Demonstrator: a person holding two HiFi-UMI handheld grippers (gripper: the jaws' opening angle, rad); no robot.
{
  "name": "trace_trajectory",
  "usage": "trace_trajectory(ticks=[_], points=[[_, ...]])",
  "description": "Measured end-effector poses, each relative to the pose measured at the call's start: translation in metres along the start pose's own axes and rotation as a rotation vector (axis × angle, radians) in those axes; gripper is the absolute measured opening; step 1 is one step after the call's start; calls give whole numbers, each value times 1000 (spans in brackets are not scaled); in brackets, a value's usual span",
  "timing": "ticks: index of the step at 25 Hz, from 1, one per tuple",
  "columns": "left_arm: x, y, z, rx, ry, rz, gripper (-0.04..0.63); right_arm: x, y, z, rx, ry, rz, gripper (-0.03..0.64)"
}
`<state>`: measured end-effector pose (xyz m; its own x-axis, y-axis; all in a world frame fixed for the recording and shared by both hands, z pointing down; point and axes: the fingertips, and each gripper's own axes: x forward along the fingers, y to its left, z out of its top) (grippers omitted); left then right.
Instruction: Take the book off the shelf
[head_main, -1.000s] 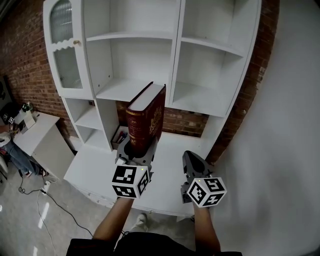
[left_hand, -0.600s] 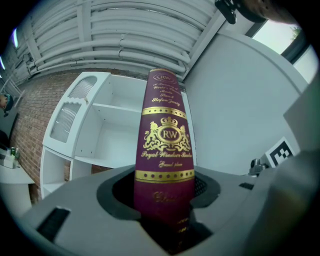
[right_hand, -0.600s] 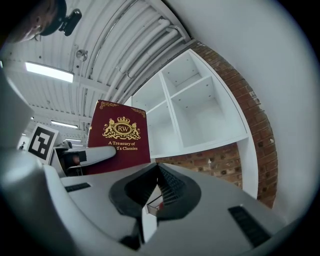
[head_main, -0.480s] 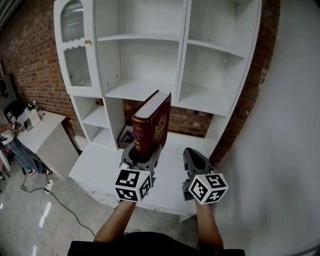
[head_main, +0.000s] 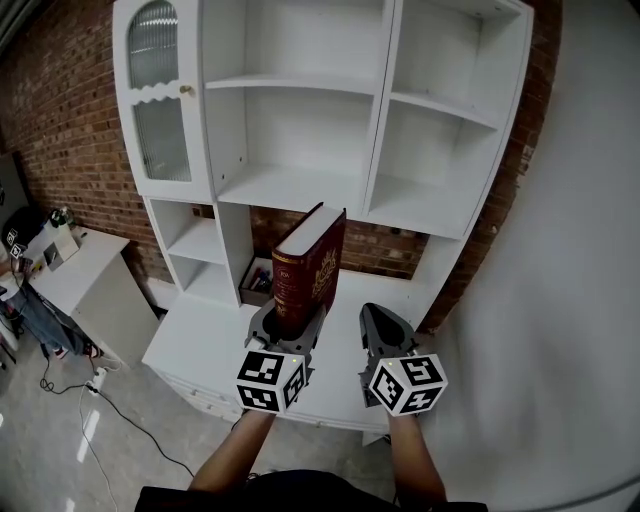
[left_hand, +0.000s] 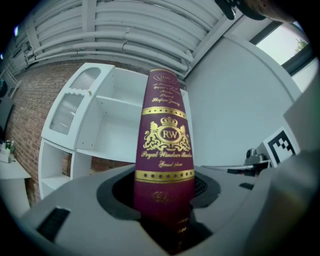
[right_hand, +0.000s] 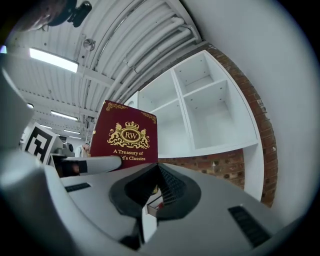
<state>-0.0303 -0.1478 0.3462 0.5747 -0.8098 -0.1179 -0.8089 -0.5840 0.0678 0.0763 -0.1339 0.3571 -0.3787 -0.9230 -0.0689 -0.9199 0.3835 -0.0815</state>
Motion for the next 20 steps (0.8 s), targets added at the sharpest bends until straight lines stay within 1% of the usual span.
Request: trace_trajectory(ticks=[5, 10, 16, 20], points=[[-9, 7, -4, -5, 8, -21, 235, 3, 14, -2, 4, 3, -5, 18], [-20, 14, -6, -10, -16, -43, 235, 5, 26, -8, -3, 9, -14, 18], [-28, 18, -4, -12, -14, -58, 235, 8, 42, -8, -30, 6, 2, 18], [-35, 22, -1, -9, -17, -67, 235, 9, 52, -7, -30, -1, 2, 18]])
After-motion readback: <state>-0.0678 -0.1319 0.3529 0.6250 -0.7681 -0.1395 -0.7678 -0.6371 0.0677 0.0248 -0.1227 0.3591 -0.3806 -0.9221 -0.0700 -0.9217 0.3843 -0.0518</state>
